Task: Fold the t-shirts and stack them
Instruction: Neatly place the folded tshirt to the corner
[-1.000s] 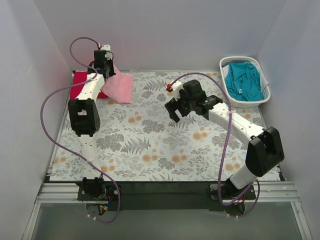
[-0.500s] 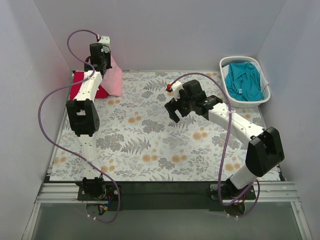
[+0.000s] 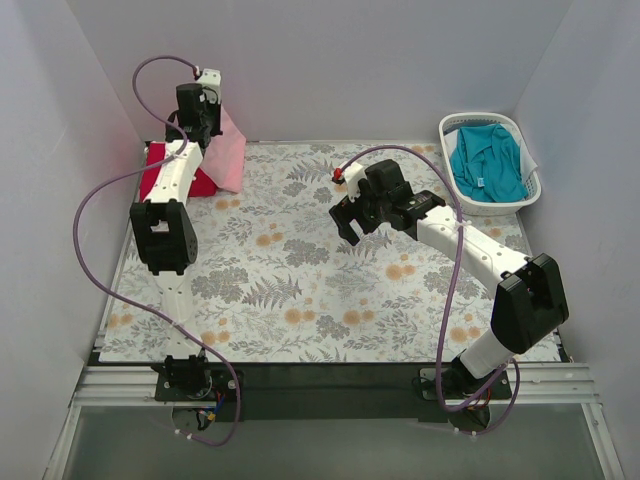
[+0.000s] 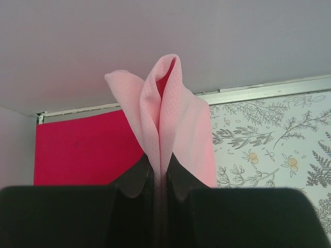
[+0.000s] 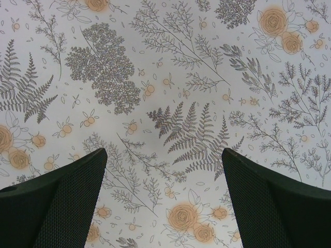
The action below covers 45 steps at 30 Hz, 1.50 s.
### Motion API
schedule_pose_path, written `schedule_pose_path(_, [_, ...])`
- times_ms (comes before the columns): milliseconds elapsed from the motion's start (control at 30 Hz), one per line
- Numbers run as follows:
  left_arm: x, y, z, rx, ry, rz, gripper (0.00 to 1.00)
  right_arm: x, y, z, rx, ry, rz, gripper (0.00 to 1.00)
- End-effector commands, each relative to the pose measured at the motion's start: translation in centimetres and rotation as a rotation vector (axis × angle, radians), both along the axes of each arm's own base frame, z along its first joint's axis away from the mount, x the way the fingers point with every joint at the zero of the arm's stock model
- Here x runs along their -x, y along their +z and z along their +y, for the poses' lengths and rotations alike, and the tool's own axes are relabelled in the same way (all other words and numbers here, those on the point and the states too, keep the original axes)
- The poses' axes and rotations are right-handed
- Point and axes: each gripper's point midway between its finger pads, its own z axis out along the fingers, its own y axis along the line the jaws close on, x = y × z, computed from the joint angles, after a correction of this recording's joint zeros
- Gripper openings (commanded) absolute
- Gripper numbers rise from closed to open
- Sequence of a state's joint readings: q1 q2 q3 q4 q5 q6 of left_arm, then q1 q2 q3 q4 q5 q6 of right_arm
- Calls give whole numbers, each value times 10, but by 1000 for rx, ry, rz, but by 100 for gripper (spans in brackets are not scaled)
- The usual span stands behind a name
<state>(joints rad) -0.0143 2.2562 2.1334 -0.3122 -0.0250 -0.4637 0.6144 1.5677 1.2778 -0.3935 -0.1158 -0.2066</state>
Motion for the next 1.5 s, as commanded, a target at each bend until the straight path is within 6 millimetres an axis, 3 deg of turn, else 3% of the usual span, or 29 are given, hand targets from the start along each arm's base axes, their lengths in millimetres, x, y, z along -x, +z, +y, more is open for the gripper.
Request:
schedule_pose_path(0, [18, 95, 3, -20, -18, -169, 0, -2, 14, 2, -33, 3, -28, 98])
schedule_pose_path(400, [33, 117, -5, -12, -59, -194, 0, -4, 12, 5, -35, 4, -18, 98])
schedule_pose_path(600, [38, 117, -7, -8, -69, -185, 0, -5, 12, 4, -34, -3, -18, 98])
schedule_pose_path(1167, [32, 85, 3, -60, -62, -136, 0, -6, 3, 3, -20, -5, -2, 98])
schedule_pose_path(1200, [32, 82, 21, -61, -34, -131, 0, -6, 3, 5, -21, -2, -2, 98])
schedule_pose_path(1467, [26, 66, 36, -106, -29, -102, 0, -7, 3, 8, -28, -1, 8, 98])
